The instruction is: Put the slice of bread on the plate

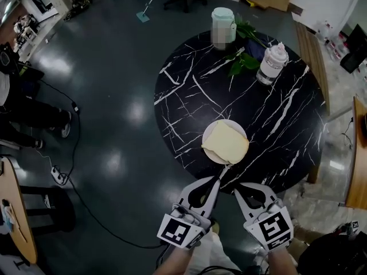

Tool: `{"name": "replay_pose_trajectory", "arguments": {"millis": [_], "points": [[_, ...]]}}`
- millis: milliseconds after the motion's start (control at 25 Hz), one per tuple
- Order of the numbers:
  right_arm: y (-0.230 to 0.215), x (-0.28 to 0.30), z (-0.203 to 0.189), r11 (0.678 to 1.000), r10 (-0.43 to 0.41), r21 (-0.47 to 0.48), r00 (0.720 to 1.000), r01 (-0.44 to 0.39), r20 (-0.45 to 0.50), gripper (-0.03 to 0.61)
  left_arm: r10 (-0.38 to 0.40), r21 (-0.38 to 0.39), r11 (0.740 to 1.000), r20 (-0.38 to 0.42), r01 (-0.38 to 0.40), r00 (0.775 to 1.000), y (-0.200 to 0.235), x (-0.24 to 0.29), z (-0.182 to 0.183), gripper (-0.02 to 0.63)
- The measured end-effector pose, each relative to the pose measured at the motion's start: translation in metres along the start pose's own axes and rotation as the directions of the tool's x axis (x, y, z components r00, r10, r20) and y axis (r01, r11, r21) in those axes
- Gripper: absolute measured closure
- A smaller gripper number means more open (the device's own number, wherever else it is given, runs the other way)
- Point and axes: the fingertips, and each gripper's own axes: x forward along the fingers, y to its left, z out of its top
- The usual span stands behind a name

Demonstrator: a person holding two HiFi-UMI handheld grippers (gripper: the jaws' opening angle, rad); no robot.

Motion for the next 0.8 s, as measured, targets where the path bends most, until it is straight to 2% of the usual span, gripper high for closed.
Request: {"name": "replay_pose_trajectory", "arguments": {"millis": [120, 200, 320, 520, 800], "points": [[0.005, -0.013, 0.015, 0.999, 0.005, 0.039, 0.996, -0.008, 0.087, 0.560, -0.006, 0.000, 1.000, 0.013, 0.006, 1.000, -0.011, 0.000, 0.008, 0.606], [0.011, -0.021, 0.029, 0.997, 0.017, 0.065, 0.985, -0.028, 0.172, 0.565, -0.007, 0.010, 1.000, 0.014, 0.006, 1.000, -0.016, -0.003, 0.012, 0.606], [0.013, -0.034, 0.043, 0.998, -0.009, 0.066, 0.968, -0.008, 0.252, 0.568, -0.015, -0.002, 1.000, 0.016, 0.015, 1.000, -0.027, -0.003, 0.027, 0.606], [0.020, -0.047, 0.059, 0.996, -0.031, 0.086, 0.947, 0.004, 0.318, 0.568, -0.029, 0.064, 0.998, 0.028, 0.027, 0.999, -0.039, -0.005, 0.040, 0.606], [0.013, -0.071, 0.063, 0.988, -0.091, 0.147, 0.922, 0.038, 0.376, 0.569, -0.020, 0.089, 0.996, 0.042, 0.016, 0.999, -0.056, -0.005, 0.058, 0.606]]}}
